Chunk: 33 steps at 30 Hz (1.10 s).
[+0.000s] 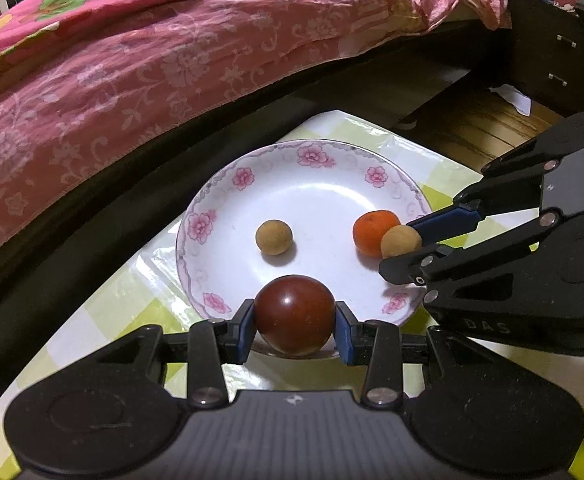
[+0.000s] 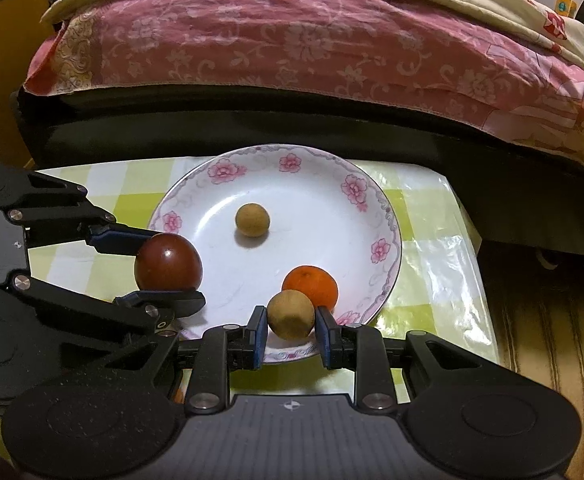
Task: Organize fruits
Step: 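Carry the kiwi in the right tool while the left tool carries the tomato, releasing both onto the plate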
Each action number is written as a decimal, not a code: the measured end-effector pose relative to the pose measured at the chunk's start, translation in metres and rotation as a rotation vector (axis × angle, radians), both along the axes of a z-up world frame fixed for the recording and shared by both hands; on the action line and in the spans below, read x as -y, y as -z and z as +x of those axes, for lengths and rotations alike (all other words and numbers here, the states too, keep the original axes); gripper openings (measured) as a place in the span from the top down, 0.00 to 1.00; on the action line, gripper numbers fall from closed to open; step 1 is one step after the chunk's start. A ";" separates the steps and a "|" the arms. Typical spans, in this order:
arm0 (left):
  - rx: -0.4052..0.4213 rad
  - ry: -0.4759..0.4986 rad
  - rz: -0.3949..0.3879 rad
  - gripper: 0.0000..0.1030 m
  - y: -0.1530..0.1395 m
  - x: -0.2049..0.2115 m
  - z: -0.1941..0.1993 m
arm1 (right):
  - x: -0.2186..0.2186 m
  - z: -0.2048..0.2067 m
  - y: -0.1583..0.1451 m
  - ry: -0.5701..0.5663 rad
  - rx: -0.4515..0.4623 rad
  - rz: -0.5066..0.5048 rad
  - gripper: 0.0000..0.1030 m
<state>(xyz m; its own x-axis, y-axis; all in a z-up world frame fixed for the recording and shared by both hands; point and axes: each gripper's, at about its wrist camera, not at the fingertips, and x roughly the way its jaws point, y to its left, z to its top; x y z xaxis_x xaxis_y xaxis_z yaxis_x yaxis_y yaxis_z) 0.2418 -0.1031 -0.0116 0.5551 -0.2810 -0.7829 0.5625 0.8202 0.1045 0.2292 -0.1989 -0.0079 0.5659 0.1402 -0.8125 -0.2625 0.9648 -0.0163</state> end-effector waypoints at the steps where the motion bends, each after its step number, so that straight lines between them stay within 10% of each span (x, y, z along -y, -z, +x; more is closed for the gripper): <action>1: 0.000 -0.001 0.001 0.53 0.001 0.000 0.002 | 0.000 0.001 0.001 0.000 0.000 0.000 0.79; 33: 0.012 -0.010 0.015 0.51 0.000 0.002 0.004 | -0.002 0.009 -0.005 0.023 0.054 0.000 0.71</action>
